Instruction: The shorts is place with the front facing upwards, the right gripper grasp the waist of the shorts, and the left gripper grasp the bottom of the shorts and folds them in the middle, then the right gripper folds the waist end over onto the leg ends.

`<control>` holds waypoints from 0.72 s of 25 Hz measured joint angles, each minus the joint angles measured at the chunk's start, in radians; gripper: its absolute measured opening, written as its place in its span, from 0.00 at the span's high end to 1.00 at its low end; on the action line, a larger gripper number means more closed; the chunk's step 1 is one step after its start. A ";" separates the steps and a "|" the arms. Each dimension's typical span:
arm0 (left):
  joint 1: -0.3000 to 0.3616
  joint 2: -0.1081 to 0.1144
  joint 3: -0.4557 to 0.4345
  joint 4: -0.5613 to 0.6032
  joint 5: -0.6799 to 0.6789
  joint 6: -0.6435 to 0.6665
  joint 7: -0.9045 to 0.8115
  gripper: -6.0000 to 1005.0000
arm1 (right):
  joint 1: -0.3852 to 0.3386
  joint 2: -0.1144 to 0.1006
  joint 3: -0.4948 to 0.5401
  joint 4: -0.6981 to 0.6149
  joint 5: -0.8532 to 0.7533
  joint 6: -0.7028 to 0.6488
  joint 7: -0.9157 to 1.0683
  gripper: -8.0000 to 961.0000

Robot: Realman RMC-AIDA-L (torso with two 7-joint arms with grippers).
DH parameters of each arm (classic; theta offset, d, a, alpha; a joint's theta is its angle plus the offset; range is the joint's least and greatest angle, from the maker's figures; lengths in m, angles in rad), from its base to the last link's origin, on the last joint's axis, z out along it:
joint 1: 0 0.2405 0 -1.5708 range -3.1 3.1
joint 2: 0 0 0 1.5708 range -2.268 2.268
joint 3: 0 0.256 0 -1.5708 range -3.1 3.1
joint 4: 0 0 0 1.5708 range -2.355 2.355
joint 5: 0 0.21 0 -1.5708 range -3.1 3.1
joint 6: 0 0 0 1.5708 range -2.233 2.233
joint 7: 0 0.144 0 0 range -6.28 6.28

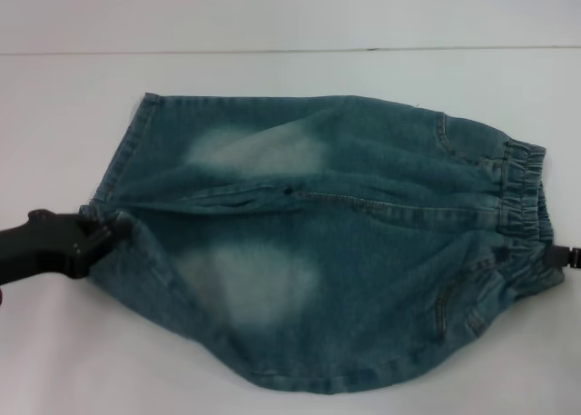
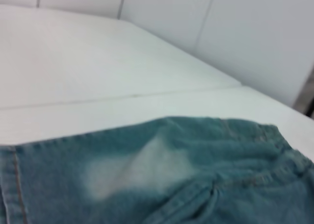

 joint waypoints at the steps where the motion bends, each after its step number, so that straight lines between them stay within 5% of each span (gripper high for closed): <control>1: -0.002 -0.001 0.000 -0.005 -0.008 -0.007 -0.001 0.95 | 0.001 0.000 0.002 0.003 0.011 0.001 0.000 0.97; 18: -0.021 -0.002 -0.013 -0.044 -0.265 -0.191 -0.013 0.94 | 0.004 0.009 0.099 0.022 0.201 0.059 0.010 0.98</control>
